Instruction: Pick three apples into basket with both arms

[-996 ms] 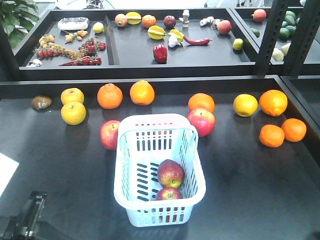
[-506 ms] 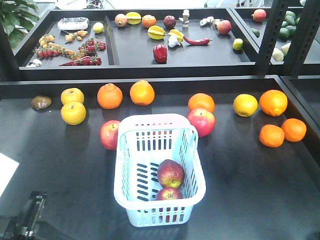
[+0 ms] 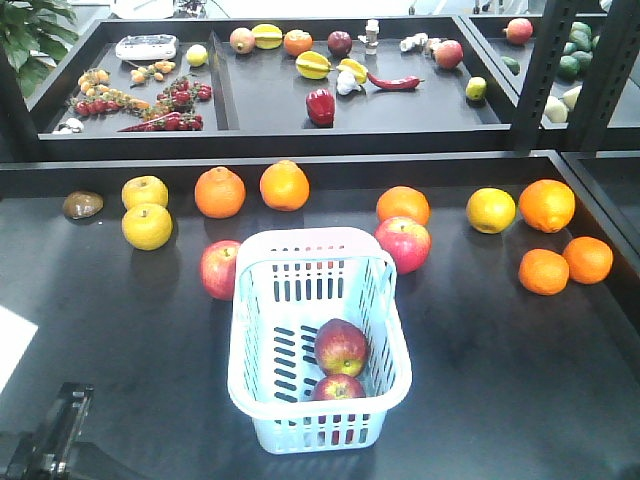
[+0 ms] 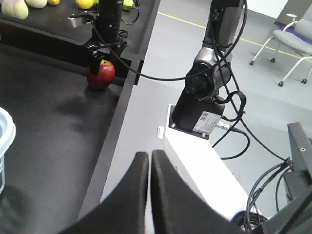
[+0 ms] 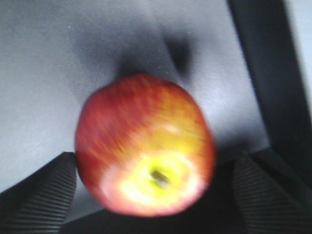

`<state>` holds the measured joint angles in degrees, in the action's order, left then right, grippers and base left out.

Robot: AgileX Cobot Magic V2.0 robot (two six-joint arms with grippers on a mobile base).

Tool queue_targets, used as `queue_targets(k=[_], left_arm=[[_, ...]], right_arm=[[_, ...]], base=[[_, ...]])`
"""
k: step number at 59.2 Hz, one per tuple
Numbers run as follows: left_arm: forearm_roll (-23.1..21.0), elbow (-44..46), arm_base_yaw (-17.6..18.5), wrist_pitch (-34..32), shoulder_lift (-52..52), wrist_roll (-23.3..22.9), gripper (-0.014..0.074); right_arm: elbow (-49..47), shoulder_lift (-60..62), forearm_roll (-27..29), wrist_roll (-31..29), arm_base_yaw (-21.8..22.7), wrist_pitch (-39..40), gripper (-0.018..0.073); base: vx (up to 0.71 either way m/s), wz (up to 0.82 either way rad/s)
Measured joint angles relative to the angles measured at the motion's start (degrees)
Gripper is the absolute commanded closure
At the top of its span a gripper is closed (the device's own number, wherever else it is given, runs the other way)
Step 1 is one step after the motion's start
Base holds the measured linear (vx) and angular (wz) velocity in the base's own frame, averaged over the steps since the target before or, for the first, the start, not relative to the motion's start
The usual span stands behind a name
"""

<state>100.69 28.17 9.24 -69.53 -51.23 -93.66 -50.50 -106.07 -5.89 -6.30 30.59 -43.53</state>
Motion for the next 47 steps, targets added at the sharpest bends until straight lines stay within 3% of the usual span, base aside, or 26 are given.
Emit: queue_targets(k=[14,20,26,38,47], left_arm=[[0.0,0.0,0.0,0.0,0.0,0.0,0.0602],[0.0,0.0,0.0,0.0,0.0,0.0,0.0602],[0.0,0.0,0.0,0.0,0.0,0.0,0.0602],[0.0,0.0,0.0,0.0,0.0,0.0,0.0602],[0.0,0.0,0.0,0.0,0.0,0.0,0.0602]], right_arm=[[-0.3,-0.1,1.9,-0.8,0.0,-0.3,0.031],[-1.1,0.7,5.9,-5.5,0.0,-1.9,0.0447],[-2.5,2.8,11.8,-11.1,0.0,-3.9,0.0522],[-4.4,9.6,24.0,-20.3,-0.3,-8.1,0.0547],[-4.4,15.6,26.8,-23.1,-5.0,-11.0,0.0545]], base=[[0.0,0.0],[0.0,0.0],[0.0,0.0],[0.0,0.0],[0.0,0.0]])
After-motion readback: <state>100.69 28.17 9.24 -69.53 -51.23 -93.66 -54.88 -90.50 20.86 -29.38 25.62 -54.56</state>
